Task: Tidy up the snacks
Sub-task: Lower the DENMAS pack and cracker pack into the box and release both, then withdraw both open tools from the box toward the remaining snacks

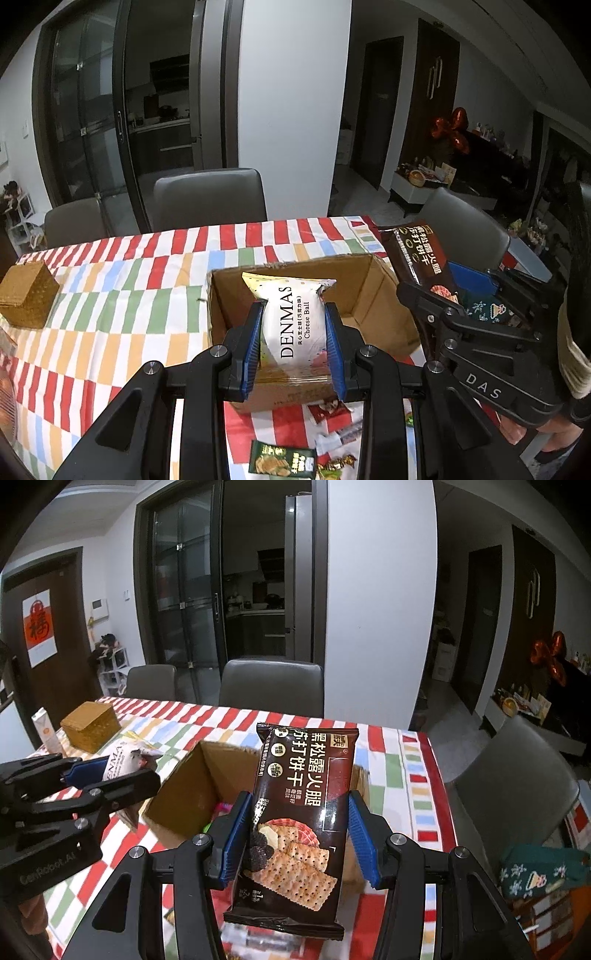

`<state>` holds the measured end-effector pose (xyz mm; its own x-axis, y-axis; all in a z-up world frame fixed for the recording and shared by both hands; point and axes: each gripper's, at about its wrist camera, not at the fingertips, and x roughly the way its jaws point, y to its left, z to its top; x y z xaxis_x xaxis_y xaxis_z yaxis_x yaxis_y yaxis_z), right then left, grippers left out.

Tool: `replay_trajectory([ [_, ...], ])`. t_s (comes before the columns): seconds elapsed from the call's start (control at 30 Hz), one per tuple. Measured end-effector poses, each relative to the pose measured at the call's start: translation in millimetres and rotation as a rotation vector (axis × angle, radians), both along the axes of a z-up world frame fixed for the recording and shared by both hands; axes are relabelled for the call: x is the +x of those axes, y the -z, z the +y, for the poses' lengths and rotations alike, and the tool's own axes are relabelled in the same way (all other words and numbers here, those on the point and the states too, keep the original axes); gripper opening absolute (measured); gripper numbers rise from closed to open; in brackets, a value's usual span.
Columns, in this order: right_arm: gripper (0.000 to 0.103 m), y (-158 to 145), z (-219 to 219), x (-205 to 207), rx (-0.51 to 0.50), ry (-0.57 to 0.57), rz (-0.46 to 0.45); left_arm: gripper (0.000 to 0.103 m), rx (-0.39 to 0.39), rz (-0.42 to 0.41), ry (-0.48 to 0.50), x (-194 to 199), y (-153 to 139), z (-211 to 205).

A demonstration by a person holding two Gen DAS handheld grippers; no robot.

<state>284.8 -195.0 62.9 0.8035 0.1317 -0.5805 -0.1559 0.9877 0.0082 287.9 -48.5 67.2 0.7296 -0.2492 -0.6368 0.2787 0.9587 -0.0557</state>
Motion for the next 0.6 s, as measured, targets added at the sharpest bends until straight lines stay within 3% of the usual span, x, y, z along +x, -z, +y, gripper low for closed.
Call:
replay_trajectory([
  [0.4, 0.052, 10.5, -2.3, 47.2, 0.024, 0.007, 0.069, 0.033, 0.051, 0.055, -0.01, 44.5, 18.3, -13.0],
  [0.5, 0.062, 13.2, -3.1, 52.7, 0.005, 0.025, 0.071, 0.038, 0.062, 0.035, -0.041, 45.6, 17.7, -11.3],
  [0.6, 0.063, 13.1, -5.2, 48.4, -0.005, 0.033, 0.066, 0.041, 0.062, 0.02, -0.048, 35.7, 17.2, -8.5],
])
